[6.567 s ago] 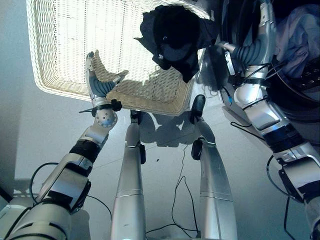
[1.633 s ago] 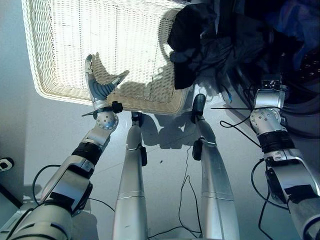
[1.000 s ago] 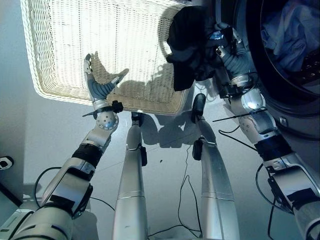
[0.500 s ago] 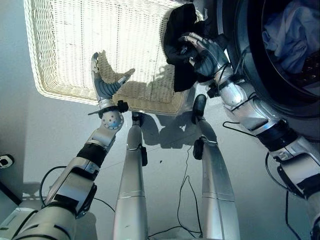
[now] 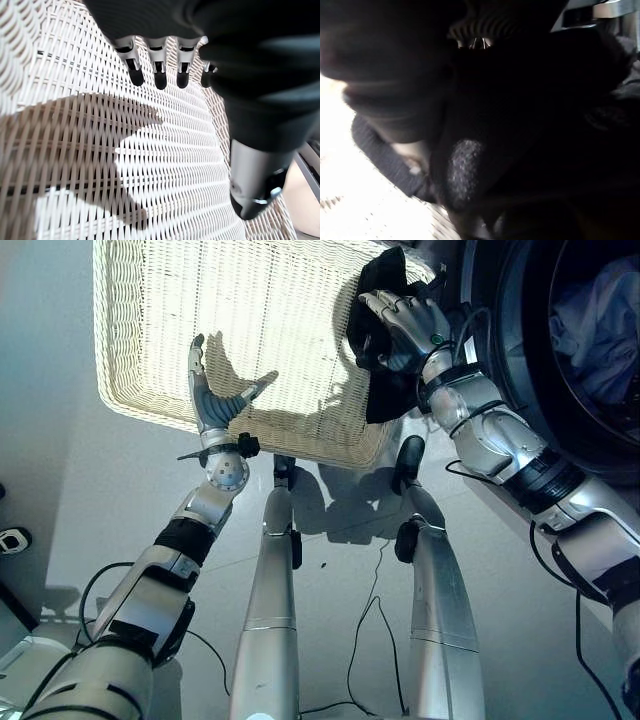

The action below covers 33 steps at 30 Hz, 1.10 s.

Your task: Put the clothes into the washing machine.

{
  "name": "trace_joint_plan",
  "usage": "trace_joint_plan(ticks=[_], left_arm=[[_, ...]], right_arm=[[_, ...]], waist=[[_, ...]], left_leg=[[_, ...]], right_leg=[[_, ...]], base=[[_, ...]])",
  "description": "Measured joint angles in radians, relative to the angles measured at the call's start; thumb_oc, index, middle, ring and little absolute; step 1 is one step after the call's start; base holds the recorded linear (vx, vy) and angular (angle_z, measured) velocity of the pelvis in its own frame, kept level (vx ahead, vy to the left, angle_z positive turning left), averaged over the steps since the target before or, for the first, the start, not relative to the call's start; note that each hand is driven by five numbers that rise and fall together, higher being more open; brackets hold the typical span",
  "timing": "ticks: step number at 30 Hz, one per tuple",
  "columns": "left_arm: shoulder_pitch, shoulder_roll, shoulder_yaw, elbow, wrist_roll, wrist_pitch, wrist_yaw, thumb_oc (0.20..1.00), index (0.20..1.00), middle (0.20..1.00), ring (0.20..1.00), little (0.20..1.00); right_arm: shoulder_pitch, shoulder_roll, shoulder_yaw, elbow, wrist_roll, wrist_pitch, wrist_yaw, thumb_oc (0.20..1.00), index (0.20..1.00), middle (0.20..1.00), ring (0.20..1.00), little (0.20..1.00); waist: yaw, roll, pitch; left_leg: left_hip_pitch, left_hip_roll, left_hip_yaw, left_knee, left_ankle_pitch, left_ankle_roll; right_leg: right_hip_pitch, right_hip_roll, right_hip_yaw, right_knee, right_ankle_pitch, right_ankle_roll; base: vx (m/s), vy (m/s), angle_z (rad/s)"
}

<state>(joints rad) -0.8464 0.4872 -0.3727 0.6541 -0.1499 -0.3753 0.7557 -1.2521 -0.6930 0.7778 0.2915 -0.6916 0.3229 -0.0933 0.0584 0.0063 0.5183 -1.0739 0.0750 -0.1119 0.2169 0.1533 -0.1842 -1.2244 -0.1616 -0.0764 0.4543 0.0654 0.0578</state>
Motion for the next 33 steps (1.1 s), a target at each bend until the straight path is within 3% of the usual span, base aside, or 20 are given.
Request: trace_joint_plan(ticks=[5, 11, 22, 31, 32, 33], left_arm=[[-0.006, 0.0, 0.0, -0.001, 0.0, 0.019, -0.001, 1.0, 1.0, 1.0, 1.0, 1.0], [-0.005, 0.002, -0.009, -0.001, 0.0, 0.019, -0.002, 1.0, 1.0, 1.0, 1.0, 1.0], [0.0, 0.003, -0.016, -0.003, 0.0, 0.021, -0.001, 1.0, 1.0, 1.0, 1.0, 1.0], [-0.001, 0.003, -0.016, -0.004, 0.0, 0.023, -0.001, 1.0, 1.0, 1.0, 1.0, 1.0], [-0.003, 0.003, -0.016, -0.004, 0.0, 0.027, -0.001, 1.0, 1.0, 1.0, 1.0, 1.0], [-0.004, 0.003, -0.016, -0.004, 0.0, 0.028, -0.001, 1.0, 1.0, 1.0, 1.0, 1.0]], right_arm=[[-0.025, -0.003, 0.032, 0.001, -0.096, 0.044, 0.13, 1.0, 1.0, 1.0, 1.0, 1.0], [-0.039, -0.019, 0.056, -0.004, -0.165, 0.049, 0.253, 1.0, 1.0, 1.0, 1.0, 1.0], [-0.038, -0.029, 0.059, -0.045, -0.361, 0.008, 0.461, 1.0, 1.0, 1.0, 1.0, 1.0], [-0.028, -0.025, 0.059, -0.049, -0.487, -0.02, 0.547, 1.0, 1.0, 1.0, 1.0, 1.0], [-0.029, -0.019, 0.059, -0.042, -0.509, -0.028, 0.547, 0.878, 0.878, 0.878, 0.878, 0.878], [-0.03, -0.015, 0.059, -0.038, -0.517, -0.034, 0.548, 0.62, 0.62, 0.62, 0.62, 0.62]], waist=[[0.007, 0.0, 0.0], [0.006, 0.0, 0.0], [-0.012, -0.001, 0.0], [-0.016, -0.001, -0.001], [-0.017, -0.002, -0.001], [-0.017, -0.002, -0.001]], left_leg=[[-0.003, 0.0, -0.003, 0.0, 0.0, 0.0], [-0.003, 0.0, -0.007, 0.001, 0.0, 0.0], [-0.003, 0.0, -0.011, 0.001, 0.0, 0.0], [-0.002, 0.0, -0.011, 0.002, 0.0, 0.0], [-0.002, 0.0, -0.011, 0.003, 0.0, 0.0], [-0.002, 0.0, -0.011, 0.003, 0.0, 0.0]], right_leg=[[0.001, -0.001, -0.004, 0.0, -0.001, 0.001], [0.004, -0.002, -0.009, 0.0, -0.001, 0.001], [0.009, -0.002, -0.014, -0.005, -0.002, 0.001], [0.012, -0.002, -0.014, -0.005, -0.001, 0.001], [0.012, -0.002, -0.015, -0.005, -0.001, 0.001], [0.012, -0.002, -0.015, -0.005, -0.001, 0.001]], base=[[0.0, 0.0, 0.0], [0.0, 0.0, 0.0], [0.0, 0.0, 0.0], [0.0, 0.0, 0.0], [0.0, 0.0, 0.0], [0.0, 0.0, 0.0]])
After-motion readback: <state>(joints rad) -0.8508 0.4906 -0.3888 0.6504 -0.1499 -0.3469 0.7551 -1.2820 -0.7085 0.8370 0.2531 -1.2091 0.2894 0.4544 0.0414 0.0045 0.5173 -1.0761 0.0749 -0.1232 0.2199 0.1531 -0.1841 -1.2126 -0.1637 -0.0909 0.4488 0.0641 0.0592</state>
